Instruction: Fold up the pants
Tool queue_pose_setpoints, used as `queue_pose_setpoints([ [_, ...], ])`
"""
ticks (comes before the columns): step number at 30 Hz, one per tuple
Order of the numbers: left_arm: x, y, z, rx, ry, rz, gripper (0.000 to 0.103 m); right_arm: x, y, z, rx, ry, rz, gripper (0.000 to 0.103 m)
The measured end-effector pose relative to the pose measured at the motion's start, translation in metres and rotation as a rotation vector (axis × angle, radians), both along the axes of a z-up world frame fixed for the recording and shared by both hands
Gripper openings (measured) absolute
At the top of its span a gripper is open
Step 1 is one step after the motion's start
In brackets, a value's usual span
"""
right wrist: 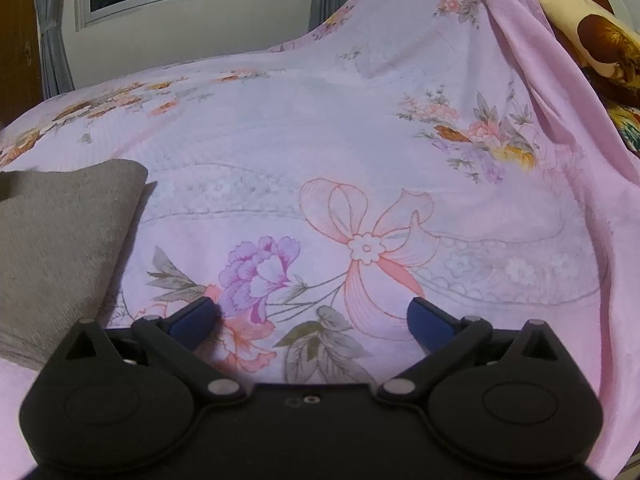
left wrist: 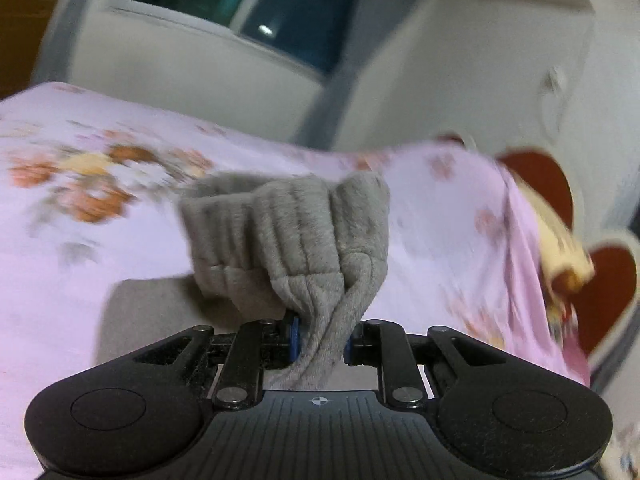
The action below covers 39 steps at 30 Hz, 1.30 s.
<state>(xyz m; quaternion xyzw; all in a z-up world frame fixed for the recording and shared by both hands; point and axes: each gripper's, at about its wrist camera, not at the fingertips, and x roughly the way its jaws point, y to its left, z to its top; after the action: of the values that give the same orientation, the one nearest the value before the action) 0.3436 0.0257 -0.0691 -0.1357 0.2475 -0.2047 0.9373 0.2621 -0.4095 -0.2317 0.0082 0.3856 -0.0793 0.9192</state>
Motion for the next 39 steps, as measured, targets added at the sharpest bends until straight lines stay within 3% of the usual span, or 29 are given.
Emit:
queue_pose_setpoints([
  [6, 0.022, -0.089, -0.041, 0.129, 0.100, -0.121, 0.020, -0.002, -0.005, 0.001, 0.052, -0.014, -0.013, 0.103],
  [10, 0.020, -0.123, -0.078, 0.261, 0.138, -0.207, 0.024, -0.002, -0.005, 0.001, 0.065, -0.018, -0.020, 0.103],
  [12, 0.016, -0.130, -0.078, 0.300, 0.118, -0.218, 0.029, -0.002, -0.007, 0.001, 0.074, -0.022, -0.020, 0.103],
  [14, 0.008, -0.121, -0.066, 0.295, 0.096, -0.200, 0.042, -0.004, -0.012, 0.004, 0.110, -0.039, -0.025, 0.103],
  [17, -0.019, -0.081, -0.040, 0.198, 0.017, -0.137, 0.061, -0.011, -0.027, 0.011, 0.204, -0.094, -0.049, 0.103],
  [20, -0.059, -0.022, -0.032, 0.150, -0.025, -0.004, 0.063, -0.023, -0.039, 0.023, 0.281, -0.174, -0.071, 0.099],
  [22, -0.086, 0.016, -0.039, 0.162, -0.025, 0.085, 0.063, -0.034, -0.036, 0.036, 0.321, -0.210, -0.012, 0.073],
  [23, -0.100, 0.033, -0.045, 0.169, -0.010, 0.118, 0.063, -0.036, -0.030, 0.041, 0.331, -0.211, 0.022, 0.053],
  [24, -0.111, 0.048, -0.053, 0.176, 0.011, 0.150, 0.063, -0.038, -0.020, 0.045, 0.339, -0.211, 0.053, 0.045],
  [28, -0.133, 0.074, -0.080, 0.193, 0.082, 0.189, 0.062, -0.030, 0.030, 0.055, 0.408, -0.202, 0.187, 0.050],
  [29, -0.133, 0.072, -0.083, 0.208, 0.077, 0.181, 0.062, -0.026, 0.043, 0.056, 0.419, -0.192, 0.211, 0.055],
  [30, -0.131, 0.068, -0.085, 0.221, 0.071, 0.171, 0.062, -0.021, 0.055, 0.058, 0.424, -0.189, 0.232, 0.066],
  [32, -0.124, 0.060, -0.088, 0.248, 0.062, 0.150, 0.062, -0.013, 0.081, 0.061, 0.411, -0.190, 0.271, 0.074],
  [34, -0.115, 0.055, -0.091, 0.274, 0.062, 0.150, 0.062, -0.002, 0.096, 0.060, 0.416, -0.161, 0.293, 0.066],
  [37, -0.107, 0.058, -0.095, 0.248, 0.060, 0.154, 0.062, 0.010, 0.108, 0.057, 0.437, -0.121, 0.291, 0.052],
  [39, -0.106, 0.062, -0.101, 0.244, 0.055, 0.155, 0.062, 0.015, 0.111, 0.053, 0.452, -0.104, 0.280, 0.052],
])
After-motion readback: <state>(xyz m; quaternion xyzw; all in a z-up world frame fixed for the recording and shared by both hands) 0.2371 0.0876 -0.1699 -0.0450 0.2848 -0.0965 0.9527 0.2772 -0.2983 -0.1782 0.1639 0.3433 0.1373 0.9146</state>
